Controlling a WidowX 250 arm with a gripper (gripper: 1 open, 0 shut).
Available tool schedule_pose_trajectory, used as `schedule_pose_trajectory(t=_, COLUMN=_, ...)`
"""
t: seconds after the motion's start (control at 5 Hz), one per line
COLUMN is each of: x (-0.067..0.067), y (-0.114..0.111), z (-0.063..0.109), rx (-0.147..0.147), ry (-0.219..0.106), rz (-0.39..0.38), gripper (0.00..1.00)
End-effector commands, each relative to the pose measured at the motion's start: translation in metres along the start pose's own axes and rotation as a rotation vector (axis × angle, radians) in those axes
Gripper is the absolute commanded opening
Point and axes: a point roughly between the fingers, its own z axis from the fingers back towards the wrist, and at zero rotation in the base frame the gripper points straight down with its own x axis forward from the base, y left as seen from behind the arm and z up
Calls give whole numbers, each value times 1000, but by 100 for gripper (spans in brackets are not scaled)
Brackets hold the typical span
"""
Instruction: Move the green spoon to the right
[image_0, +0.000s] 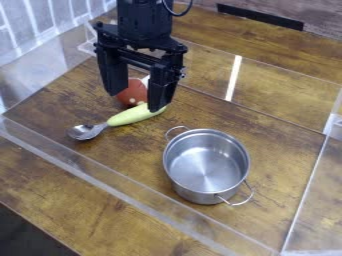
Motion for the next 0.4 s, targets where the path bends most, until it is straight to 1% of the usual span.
schedule_pose_trajectory(t=0.0, x=0, y=2, z=-10, rx=1, ry=25, rz=3, gripper=100)
schedule_pose_trajectory(t=0.2, x=5, y=12, z=-20, rx=5, ry=29, rz=-18, gripper=100)
